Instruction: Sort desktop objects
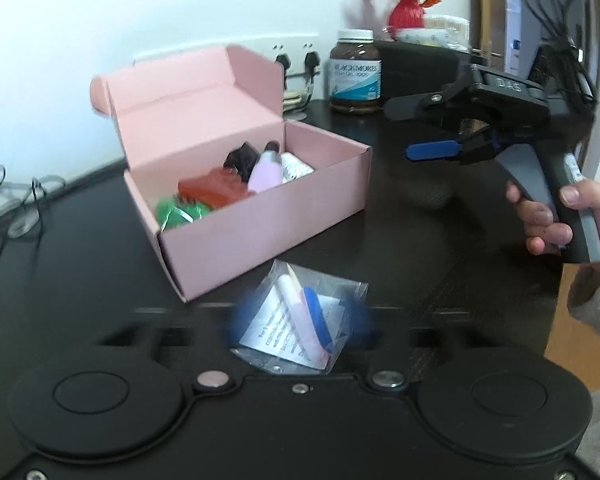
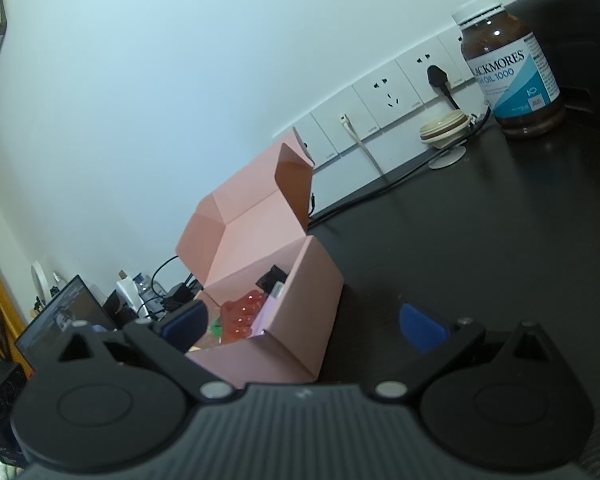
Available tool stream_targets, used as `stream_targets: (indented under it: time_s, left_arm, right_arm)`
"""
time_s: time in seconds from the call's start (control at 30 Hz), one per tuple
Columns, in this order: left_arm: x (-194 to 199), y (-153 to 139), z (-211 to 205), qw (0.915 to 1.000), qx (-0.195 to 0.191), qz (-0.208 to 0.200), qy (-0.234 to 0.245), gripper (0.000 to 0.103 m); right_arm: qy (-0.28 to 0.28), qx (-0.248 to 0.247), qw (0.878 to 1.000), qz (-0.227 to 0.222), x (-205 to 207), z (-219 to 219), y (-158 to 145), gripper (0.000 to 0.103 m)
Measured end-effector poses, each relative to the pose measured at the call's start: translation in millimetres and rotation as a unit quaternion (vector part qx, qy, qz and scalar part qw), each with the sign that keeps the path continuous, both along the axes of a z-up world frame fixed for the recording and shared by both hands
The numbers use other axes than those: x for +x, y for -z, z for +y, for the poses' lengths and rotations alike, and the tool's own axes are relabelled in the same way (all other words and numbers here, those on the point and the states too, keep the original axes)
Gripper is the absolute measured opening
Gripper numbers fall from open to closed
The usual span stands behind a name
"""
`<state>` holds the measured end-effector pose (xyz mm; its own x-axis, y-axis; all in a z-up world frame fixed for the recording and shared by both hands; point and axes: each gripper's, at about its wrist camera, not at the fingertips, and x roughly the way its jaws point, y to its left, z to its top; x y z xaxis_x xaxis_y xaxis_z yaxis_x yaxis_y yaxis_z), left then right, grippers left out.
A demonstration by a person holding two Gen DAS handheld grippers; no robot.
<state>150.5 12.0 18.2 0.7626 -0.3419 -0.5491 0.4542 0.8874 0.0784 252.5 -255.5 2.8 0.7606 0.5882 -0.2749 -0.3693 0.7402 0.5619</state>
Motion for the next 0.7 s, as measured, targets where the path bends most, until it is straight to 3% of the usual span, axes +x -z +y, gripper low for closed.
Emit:
stream_targets:
  time_s: [0.13,0.4,0.43,0.5,0.63,0.7]
  left_arm:
    - [1.6,-0.9,-5.5,0.9993,0.035,-0.010,-0.007,0.099]
    - [28.5,11.0,4.8,0.9976,0.013,0.063,-0.026,0.095]
    - [30.3,11.3,6.6,0.9973,0.003,0.069,-0.027,0.091]
    - [29.8,9.5,8.1,0.9975,-0.001,0.064,-0.031,0.065]
    - [27.3,6.0,8.4,0.9973,-0.003,0.065,-0.034,0.055]
    - [24.6,4.0,11.1,0.9974,-0.011,0.060,-0.039,0.036]
  right_arm:
    - [0.000,-0.001,1.000,0.000,0.2,-0.1,0.0,0.102]
    - [0.001,0.000,1.000,0.001,0.1,-0.9,0.4,0.102]
    - [0.001,0.000,1.000,0.002,0.5,-0.5,0.5,0.102]
    - [0.000,0.000,1.000,0.002,0.7,-0.3,0.6,0.102]
    - [0.000,0.000,1.000,0.001,0.4,-0.1,0.5,0.102]
    - [0.001,0.000,1.000,0.001,0.6,-0.2,0.5,0.102]
